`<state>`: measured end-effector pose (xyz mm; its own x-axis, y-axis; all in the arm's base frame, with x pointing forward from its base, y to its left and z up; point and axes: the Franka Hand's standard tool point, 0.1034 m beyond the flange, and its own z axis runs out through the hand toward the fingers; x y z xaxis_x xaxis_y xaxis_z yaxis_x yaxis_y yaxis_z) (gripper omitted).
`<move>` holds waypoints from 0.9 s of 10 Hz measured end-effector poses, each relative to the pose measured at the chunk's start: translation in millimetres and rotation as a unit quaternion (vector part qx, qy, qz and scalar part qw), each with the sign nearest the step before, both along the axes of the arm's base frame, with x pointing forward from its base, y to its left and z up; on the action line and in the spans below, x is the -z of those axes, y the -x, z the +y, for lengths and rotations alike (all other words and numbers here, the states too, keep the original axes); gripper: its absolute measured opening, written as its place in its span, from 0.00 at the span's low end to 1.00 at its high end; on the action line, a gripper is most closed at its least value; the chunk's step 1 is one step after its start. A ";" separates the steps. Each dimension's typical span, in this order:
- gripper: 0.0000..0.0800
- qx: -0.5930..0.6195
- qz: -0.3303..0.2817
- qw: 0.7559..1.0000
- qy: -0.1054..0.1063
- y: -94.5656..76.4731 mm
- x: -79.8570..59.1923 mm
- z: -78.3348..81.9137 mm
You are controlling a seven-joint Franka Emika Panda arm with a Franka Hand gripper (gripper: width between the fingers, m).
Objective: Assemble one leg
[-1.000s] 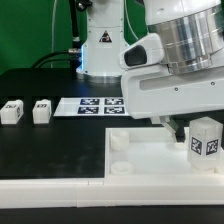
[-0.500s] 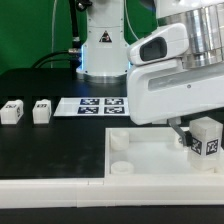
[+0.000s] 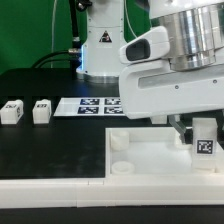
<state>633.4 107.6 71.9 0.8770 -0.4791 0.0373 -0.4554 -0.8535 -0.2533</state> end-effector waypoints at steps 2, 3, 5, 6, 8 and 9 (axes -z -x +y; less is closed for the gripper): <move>0.39 0.179 0.045 0.982 -0.038 1.9 1.4 -4.9; 0.39 0.267 0.072 0.959 -0.062 4.8 2.0 -4.4; 0.39 0.415 0.118 0.895 -0.115 8.1 2.4 -2.4; 0.39 0.453 0.129 0.873 -0.126 8.2 2.3 -0.5; 0.49 0.420 0.120 0.891 -0.122 8.5 2.6 0.1; 0.49 0.420 0.121 0.891 -0.122 8.5 2.6 0.4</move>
Offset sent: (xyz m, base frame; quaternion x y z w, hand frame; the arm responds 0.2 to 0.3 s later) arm -0.0048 0.0257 0.0085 0.0799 -0.1026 0.5173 0.8459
